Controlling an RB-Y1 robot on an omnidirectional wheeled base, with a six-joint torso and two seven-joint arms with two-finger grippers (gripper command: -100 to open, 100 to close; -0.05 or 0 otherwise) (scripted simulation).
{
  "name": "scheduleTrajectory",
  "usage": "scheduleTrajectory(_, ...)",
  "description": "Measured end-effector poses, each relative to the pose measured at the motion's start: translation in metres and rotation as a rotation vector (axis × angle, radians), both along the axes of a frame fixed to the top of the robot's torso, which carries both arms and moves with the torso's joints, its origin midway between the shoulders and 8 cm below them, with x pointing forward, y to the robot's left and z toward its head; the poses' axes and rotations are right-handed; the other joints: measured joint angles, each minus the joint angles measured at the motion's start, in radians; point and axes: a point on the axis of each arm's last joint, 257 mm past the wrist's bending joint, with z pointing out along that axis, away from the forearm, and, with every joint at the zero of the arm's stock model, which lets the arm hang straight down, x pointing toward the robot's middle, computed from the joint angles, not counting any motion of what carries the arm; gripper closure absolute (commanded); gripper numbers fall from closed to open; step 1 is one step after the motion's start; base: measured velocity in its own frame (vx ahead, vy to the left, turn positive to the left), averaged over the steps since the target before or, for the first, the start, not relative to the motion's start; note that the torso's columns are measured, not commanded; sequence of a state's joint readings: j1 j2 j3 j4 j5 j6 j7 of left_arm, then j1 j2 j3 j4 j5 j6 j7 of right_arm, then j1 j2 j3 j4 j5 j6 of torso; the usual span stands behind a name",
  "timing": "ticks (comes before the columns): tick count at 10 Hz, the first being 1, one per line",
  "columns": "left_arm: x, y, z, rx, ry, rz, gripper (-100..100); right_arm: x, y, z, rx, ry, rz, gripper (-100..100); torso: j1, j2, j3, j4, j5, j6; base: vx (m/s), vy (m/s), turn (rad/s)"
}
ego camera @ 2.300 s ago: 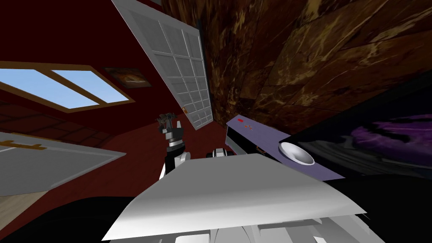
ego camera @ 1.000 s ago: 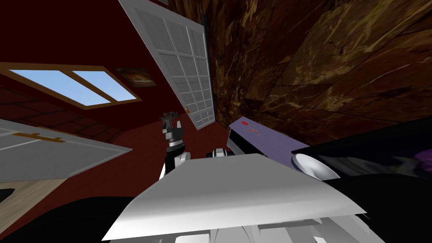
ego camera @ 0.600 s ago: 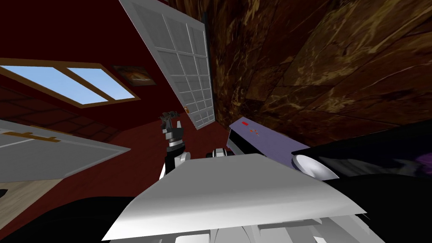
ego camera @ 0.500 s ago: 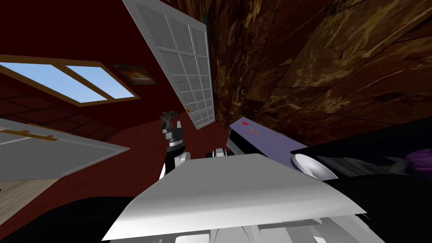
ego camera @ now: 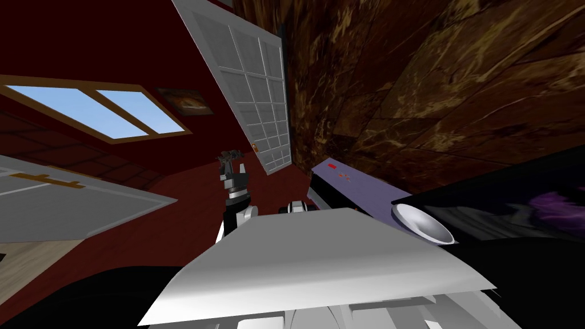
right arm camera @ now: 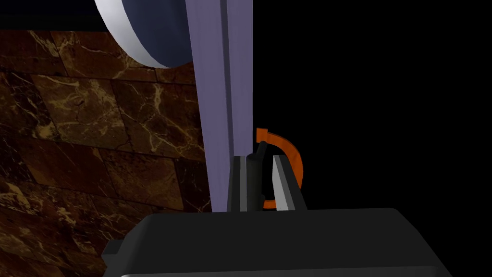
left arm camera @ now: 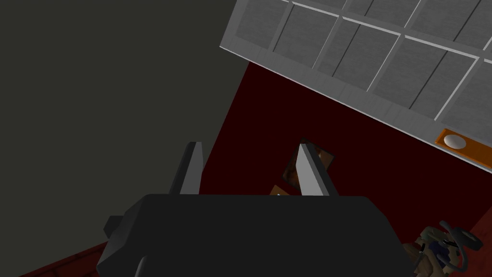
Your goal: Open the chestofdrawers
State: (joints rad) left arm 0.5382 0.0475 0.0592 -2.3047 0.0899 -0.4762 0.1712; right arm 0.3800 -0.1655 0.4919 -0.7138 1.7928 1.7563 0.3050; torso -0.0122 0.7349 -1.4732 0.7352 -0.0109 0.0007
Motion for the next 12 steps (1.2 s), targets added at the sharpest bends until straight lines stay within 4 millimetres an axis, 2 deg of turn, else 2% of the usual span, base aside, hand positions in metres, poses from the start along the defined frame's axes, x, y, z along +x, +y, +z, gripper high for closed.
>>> scheduleTrajectory(7, 0.000, 0.000, 0.000, 0.000, 0.000, 0.000, 0, -0.035, 0.024, 0.008, 0.012, 0.013, 0.001, 100, 0.005, 0.002, 0.000, 0.001, 0.004, 0.000, 0.000, 0.049, -0.003)
scheduleTrajectory(10, 0.000, 0.000, 0.000, 0.000, 0.000, 0.000, 0, -0.036, 0.031, 0.011, 0.005, 0.005, 0.006, 100, 0.011, 0.008, 0.004, 0.002, 0.005, 0.001, -0.099, 0.123, -0.020)
scheduleTrajectory(12, 0.000, 0.000, 0.000, 0.000, 0.000, 0.000, 0, -0.038, 0.038, 0.009, 0.012, 0.009, 0.012, 100, 0.007, 0.004, 0.001, 0.001, 0.005, 0.002, -0.050, 0.126, -0.023)
